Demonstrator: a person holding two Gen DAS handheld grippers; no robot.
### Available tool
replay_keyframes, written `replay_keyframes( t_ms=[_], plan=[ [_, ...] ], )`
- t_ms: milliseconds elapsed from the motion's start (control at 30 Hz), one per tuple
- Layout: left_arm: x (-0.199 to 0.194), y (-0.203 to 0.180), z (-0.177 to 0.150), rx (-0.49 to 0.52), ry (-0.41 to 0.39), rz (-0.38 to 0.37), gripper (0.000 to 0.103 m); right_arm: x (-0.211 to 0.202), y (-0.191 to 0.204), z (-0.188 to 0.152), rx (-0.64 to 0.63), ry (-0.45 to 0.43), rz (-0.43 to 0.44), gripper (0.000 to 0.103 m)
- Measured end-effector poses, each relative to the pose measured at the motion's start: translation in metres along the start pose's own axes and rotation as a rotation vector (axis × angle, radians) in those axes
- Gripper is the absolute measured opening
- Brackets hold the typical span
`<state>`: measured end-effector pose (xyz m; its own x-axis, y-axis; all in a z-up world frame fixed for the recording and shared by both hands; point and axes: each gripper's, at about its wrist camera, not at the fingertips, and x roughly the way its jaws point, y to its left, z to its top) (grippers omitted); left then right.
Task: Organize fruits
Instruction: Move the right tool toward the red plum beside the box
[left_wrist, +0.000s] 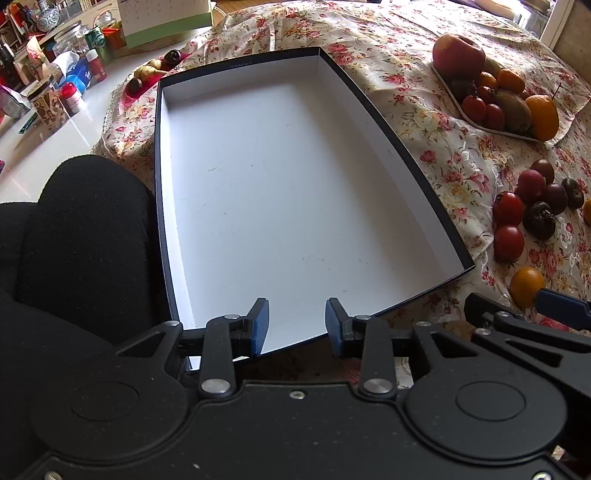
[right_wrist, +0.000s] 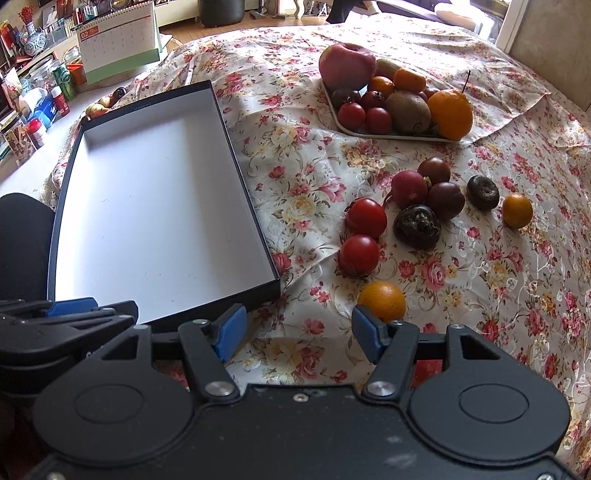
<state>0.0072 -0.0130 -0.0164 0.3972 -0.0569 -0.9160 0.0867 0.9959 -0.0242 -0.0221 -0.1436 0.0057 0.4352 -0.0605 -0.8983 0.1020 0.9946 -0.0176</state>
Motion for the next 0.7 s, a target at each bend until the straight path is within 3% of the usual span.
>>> replay_keyframes(
  t_ms=[700],
  plan=[
    [0.0024,-0.0022,-0.0009,0.002,-0.003,0.003,0.043,0.0062,-0.0005,0.0005,0.015,0.039,0.021,0.065]
  ],
)
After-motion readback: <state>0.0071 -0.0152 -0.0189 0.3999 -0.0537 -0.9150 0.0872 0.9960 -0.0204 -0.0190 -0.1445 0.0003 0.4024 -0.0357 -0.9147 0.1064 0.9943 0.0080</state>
